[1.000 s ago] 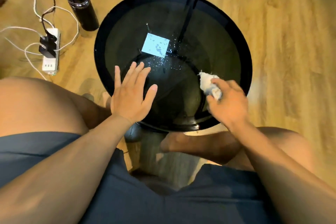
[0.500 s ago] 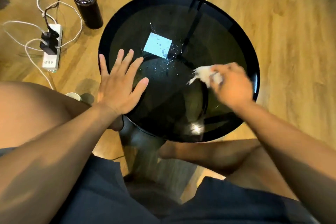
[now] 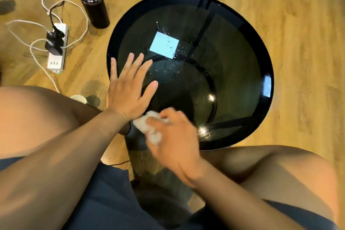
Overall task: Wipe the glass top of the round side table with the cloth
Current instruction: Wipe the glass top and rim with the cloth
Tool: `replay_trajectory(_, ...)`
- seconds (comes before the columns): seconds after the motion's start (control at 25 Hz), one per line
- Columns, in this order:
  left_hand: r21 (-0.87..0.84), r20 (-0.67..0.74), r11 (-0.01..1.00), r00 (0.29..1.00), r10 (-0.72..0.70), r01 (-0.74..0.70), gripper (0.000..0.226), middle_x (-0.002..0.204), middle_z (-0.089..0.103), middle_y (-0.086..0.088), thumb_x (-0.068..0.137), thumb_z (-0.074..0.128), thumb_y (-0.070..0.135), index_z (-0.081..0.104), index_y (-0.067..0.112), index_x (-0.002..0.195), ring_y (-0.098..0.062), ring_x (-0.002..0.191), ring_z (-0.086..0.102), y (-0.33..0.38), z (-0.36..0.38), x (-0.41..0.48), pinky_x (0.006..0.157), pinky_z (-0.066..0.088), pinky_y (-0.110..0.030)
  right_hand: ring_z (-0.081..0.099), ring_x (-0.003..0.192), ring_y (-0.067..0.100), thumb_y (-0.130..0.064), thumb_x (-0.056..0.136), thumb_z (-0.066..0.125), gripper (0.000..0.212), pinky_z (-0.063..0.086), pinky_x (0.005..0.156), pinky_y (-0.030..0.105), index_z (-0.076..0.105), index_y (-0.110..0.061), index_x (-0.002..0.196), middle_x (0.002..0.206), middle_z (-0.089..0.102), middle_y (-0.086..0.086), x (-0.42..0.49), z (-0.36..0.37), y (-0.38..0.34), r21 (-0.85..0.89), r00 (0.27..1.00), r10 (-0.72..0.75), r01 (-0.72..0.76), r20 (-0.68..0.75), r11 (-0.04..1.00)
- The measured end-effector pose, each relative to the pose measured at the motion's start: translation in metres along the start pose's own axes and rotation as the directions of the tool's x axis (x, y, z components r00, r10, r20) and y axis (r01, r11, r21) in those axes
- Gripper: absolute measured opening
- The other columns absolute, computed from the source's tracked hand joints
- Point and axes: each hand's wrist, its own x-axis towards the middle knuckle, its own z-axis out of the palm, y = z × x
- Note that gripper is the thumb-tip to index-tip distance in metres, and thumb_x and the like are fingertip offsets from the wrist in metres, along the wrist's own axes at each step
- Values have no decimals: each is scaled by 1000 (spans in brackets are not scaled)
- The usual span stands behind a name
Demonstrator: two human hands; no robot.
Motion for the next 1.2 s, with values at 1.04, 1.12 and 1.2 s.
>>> replay_trajectory(1.04,-113,-46,994,999,-16,11,60,162,26,-7,100,19,49,33,19,151,-24,153,10,-1,4,-1,120,-4,-58,58,94,27,-36,78,70,34,53,69,40,68,-35,112,102,60,2,45,-9,48,89,997,64,-61,-33,994)
replay_trajectory(1.12,-96,-31,995,999,-36,33,62,162,25,-7,100,18,51,33,20,151,-24,153,10,0,3,1,120,-4,-58,59,102,30,-35,84,64,33,52,76,40,66,-37,117,110,59,3,72,-23,108,68,964,252,-246,-89,967)
replay_trajectory(1.2,-87,-18,995,999,-47,45,64,162,26,-7,99,17,53,33,20,151,-25,152,11,3,2,2,120,-3,-58,61,104,36,-39,88,59,36,51,80,40,63,-31,124,115,61,11,99,-47,186,-65,901,405,-418,-155,906)
